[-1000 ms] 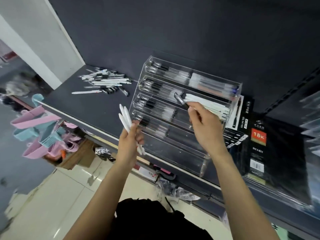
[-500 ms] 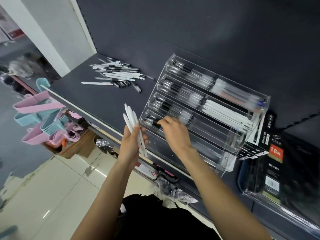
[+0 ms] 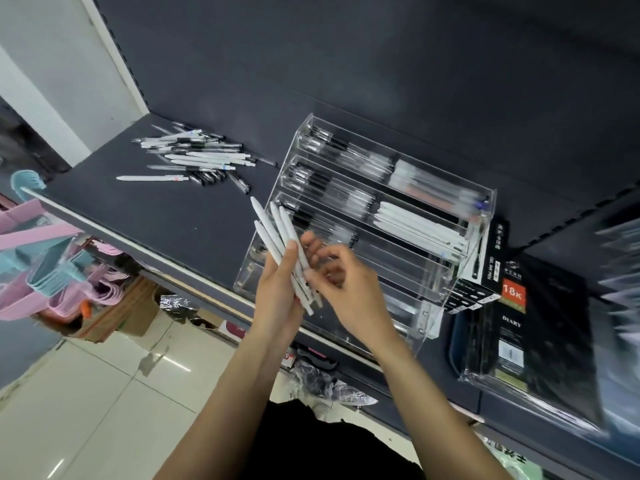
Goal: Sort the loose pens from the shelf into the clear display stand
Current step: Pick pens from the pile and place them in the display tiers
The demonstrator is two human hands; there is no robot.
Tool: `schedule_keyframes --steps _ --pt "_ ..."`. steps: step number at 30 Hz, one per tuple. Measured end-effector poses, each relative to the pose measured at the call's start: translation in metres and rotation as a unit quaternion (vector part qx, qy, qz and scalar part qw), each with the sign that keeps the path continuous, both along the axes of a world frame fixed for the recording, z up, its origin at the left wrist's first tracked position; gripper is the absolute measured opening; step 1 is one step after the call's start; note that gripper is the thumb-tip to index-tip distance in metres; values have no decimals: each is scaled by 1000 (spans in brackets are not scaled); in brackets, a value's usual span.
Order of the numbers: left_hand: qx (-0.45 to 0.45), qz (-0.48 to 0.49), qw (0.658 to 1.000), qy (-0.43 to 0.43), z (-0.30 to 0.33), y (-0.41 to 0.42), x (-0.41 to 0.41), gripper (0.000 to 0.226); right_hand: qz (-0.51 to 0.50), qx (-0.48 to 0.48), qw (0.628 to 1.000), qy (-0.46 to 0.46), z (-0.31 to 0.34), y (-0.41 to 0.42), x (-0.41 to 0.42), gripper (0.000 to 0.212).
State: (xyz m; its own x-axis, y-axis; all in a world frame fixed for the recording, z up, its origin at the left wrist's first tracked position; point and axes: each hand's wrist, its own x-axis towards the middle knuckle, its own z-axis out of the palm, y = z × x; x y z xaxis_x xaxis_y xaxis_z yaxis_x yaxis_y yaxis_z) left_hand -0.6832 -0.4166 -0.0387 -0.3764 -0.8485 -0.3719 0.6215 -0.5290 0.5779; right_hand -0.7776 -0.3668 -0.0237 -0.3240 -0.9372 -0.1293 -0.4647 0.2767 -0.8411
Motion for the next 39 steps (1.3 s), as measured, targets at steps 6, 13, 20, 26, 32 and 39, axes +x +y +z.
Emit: schedule_keyframes --steps 6,13,20,26,32,39 --pt "-28 -95 995 2 15 7 -47 35 -74 -45 995 -58 21 22 -47 23" --pt "-29 -110 993 -15 6 0 -71 23 -113 -77 919 371 34 27 -141 11" --pt "-6 -85 996 -40 -3 -10 -77 23 -4 1 922 386 22 8 -161 17" --pt "-25 -95 994 -40 -6 -10 -79 21 36 45 922 383 25 13 -163 23" --pt "-36 -107 992 -49 -6 -8 -81 20 19 35 920 390 24 14 -163 22" --pt "-34 -63 996 -57 -5 -7 -77 23 26 -26 927 372 21 39 -132 18"
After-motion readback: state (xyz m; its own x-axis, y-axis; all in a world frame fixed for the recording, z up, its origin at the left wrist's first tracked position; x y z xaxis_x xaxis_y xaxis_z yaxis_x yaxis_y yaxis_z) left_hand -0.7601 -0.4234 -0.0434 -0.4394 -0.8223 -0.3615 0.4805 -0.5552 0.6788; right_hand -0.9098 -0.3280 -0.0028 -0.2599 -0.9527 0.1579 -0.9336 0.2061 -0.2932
